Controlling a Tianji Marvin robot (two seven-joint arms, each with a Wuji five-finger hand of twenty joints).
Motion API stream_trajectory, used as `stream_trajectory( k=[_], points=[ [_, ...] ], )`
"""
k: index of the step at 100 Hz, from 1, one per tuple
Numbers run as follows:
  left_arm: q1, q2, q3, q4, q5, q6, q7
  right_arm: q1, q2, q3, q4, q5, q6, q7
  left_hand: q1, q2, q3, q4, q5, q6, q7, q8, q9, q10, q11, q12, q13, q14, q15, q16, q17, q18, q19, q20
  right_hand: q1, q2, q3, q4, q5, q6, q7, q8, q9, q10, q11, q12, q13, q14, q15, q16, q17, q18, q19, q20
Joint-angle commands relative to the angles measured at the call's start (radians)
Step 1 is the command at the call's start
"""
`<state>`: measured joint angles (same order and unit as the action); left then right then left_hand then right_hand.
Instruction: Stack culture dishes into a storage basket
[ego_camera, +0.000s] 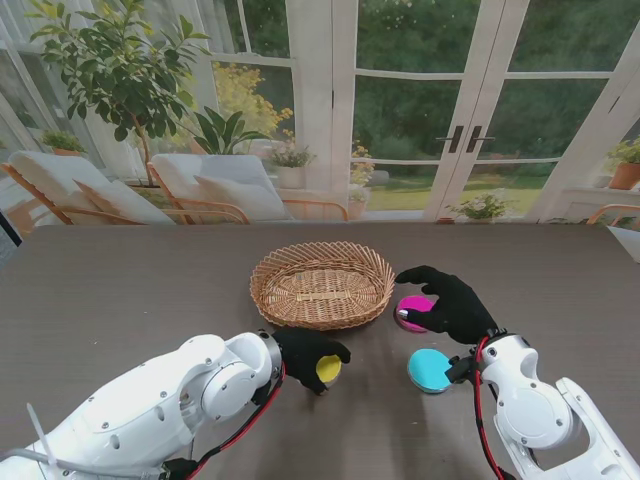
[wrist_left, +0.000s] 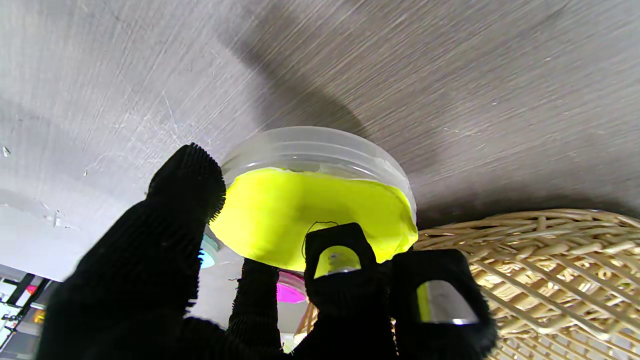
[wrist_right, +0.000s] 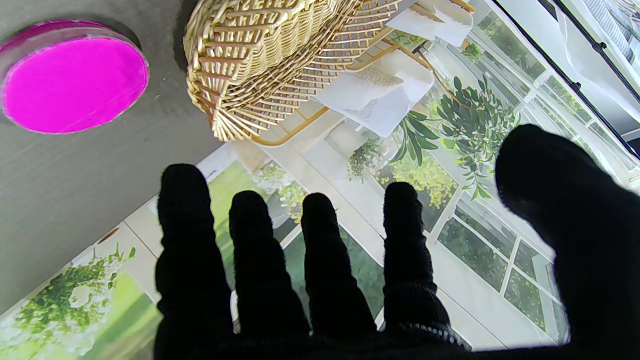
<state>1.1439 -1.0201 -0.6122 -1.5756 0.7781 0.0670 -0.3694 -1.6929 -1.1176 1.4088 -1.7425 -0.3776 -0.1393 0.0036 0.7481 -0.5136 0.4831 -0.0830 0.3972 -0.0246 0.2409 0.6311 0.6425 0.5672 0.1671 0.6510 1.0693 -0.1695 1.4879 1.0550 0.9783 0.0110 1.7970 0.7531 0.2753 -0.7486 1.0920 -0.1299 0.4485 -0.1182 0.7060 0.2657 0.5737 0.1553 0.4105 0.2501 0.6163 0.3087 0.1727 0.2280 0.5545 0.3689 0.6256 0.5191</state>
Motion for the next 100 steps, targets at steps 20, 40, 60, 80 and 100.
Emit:
stream_trajectory(
  k=[20,40,60,80,100],
  points=[
    [-0.057,-0.021,0.072,0.037,-0.042,0.014,-0.007,-0.002,-0.003,0.0,-0.005,-0.004,0.0,0.009,0.097,0.102,0.104,0.054,0.021,0.016,0.004,-0.01,0.091,-0.286,0.154,0.065,0.016,-0.033,0.013,-0.013,0.001,-0.039,0.28,-0.019,0.015,-0.052,0.066,-0.03,0.008,-0.011,0.016,0.003,-0.028,0.021,-0.005,-0.003,0.021,0.011,0.007,0.014,-0.225,0.015,0.027,0.007],
    [-0.078,-0.018,0.087,0.003,-0.042,0.037,-0.042,-0.002,-0.003,0.0,-0.005,-0.006,0.0,0.007,0.083,0.109,0.073,0.051,0.008,0.01,-0.017,-0.026,0.042,-0.282,0.135,0.054,-0.01,-0.035,-0.012,-0.014,-0.023,-0.054,0.265,-0.018,0.018,-0.056,0.07,-0.032,0.009,-0.01,0.018,0.004,-0.027,0.021,-0.005,-0.003,0.022,0.011,0.008,0.014,-0.225,0.015,0.028,0.007],
    [-0.1,-0.014,0.115,-0.007,-0.033,0.046,-0.063,-0.003,-0.004,-0.001,-0.006,-0.008,0.002,0.005,0.074,0.125,0.021,0.051,-0.02,0.002,-0.053,-0.048,-0.01,-0.284,0.118,0.043,-0.049,-0.029,-0.033,-0.008,-0.058,-0.068,0.239,0.0,0.018,-0.058,0.072,-0.032,0.01,-0.009,0.018,0.004,-0.028,0.022,-0.005,-0.003,0.022,0.012,0.008,0.014,-0.225,0.015,0.028,0.006],
    [-0.117,-0.013,0.142,-0.002,-0.042,0.066,-0.073,-0.004,-0.004,-0.001,-0.007,-0.007,0.002,0.005,0.069,0.14,0.0,0.053,-0.018,0.008,-0.067,-0.058,-0.03,-0.279,0.11,0.042,-0.065,-0.021,-0.046,-0.009,-0.077,-0.073,0.226,0.01,0.018,-0.057,0.073,-0.033,0.009,-0.007,0.019,0.004,-0.027,0.021,-0.005,-0.003,0.023,0.01,0.009,0.014,-0.225,0.015,0.028,0.005],
    [-0.116,-0.018,0.152,0.022,-0.032,0.068,-0.049,-0.005,-0.004,-0.002,-0.007,-0.006,0.003,0.006,0.073,0.153,-0.007,0.055,-0.013,0.007,-0.07,-0.062,-0.038,-0.278,0.109,0.042,-0.067,-0.017,-0.05,-0.01,-0.084,-0.071,0.219,0.018,0.018,-0.055,0.072,-0.033,0.009,-0.006,0.019,0.004,-0.027,0.021,-0.004,-0.002,0.022,0.011,0.008,0.014,-0.226,0.014,0.028,0.005]
  ],
)
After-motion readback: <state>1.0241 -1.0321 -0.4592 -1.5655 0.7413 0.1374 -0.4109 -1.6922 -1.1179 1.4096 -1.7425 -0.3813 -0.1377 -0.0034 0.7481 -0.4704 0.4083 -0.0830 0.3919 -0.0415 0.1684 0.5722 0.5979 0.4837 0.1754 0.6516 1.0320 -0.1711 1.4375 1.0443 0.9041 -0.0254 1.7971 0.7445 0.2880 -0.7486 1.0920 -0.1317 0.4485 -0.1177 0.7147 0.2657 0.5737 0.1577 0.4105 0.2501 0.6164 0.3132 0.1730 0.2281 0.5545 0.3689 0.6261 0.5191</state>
